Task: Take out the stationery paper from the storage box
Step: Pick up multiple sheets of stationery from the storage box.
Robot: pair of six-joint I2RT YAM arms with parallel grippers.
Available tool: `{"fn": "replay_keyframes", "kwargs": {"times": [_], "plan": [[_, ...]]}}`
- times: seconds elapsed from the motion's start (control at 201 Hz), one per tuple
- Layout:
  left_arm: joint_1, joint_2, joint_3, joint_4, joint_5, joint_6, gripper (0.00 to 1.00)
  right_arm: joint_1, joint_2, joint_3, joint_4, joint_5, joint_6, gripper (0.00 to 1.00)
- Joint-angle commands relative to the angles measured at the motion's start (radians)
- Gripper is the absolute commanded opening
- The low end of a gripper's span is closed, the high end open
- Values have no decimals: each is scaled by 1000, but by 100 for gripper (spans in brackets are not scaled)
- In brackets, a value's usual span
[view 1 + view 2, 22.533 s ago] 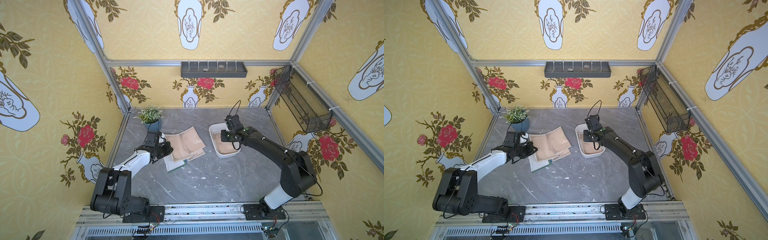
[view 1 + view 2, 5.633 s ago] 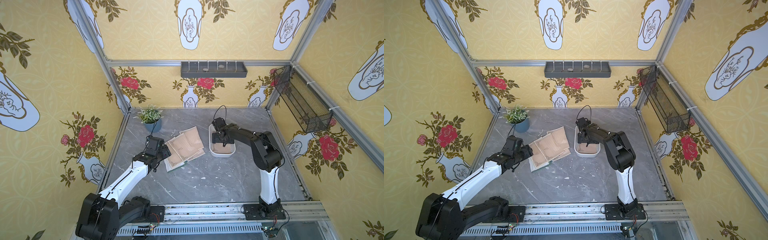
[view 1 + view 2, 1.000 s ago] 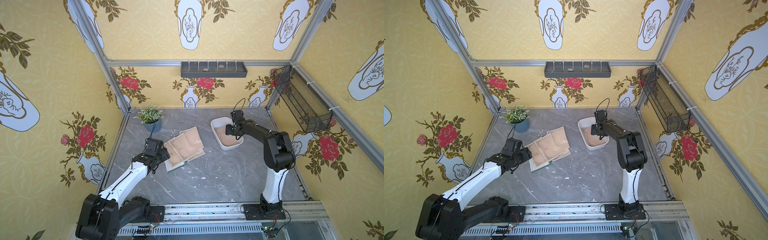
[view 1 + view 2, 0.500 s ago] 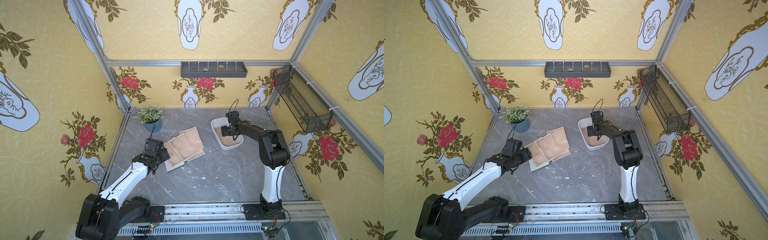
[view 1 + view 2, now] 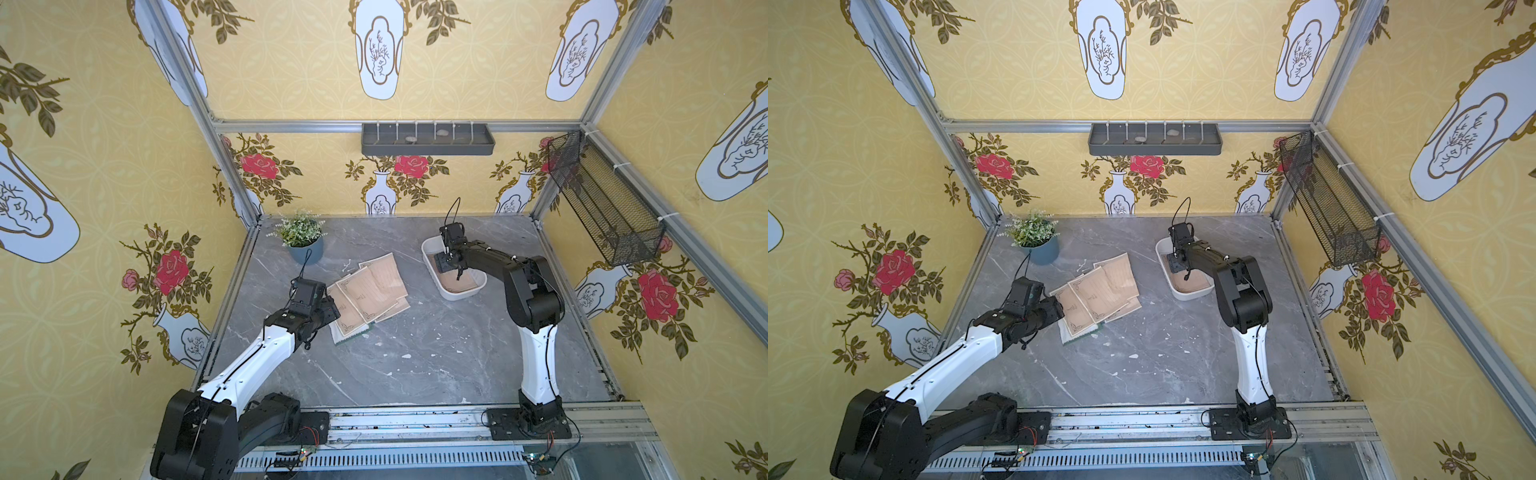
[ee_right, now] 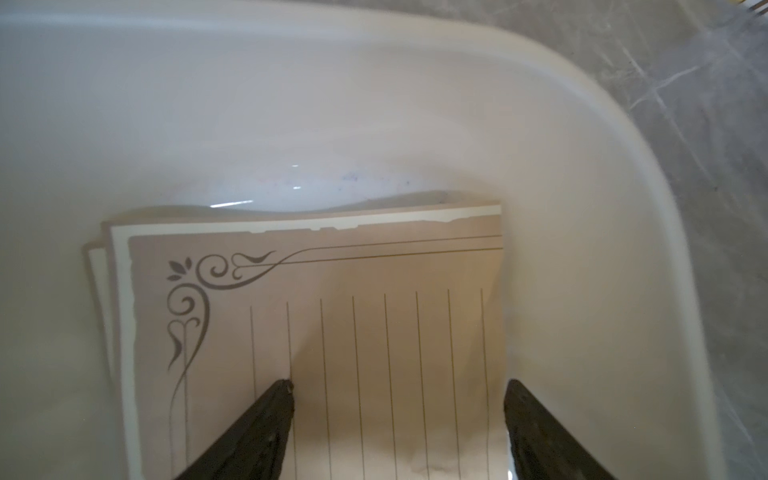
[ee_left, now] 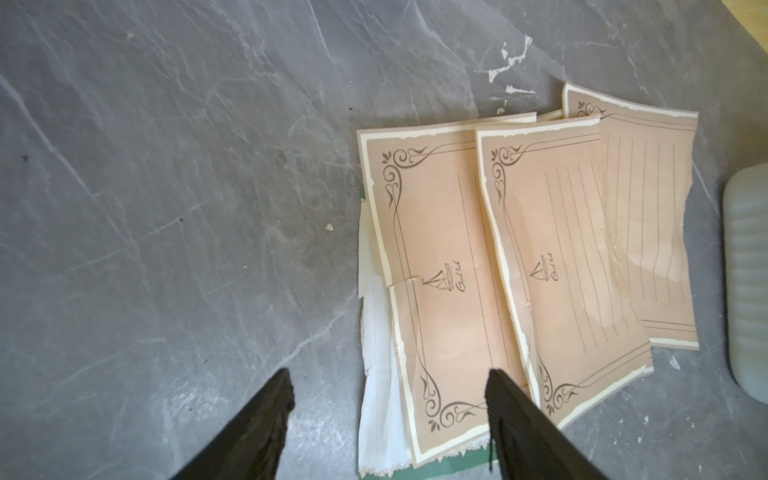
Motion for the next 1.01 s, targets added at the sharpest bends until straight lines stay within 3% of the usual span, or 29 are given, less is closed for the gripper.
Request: {"fn": "replay_keyframes", "kwargs": {"times": [0.0, 0.105, 0.722, 1.006], "plan": [[1, -3, -7, -1, -5, 8, 75, 1, 5, 7, -14, 64, -16, 80], [1, 0, -5, -1, -4, 9, 75, -2, 7, 14, -18, 65, -16, 86], [4, 15, -8, 4, -5, 13, 75, -116, 39, 59, -144, -240, 128, 87], [3, 17, -15, 8, -4, 11, 75, -125, 54, 55, -182, -241, 137, 80]]}}
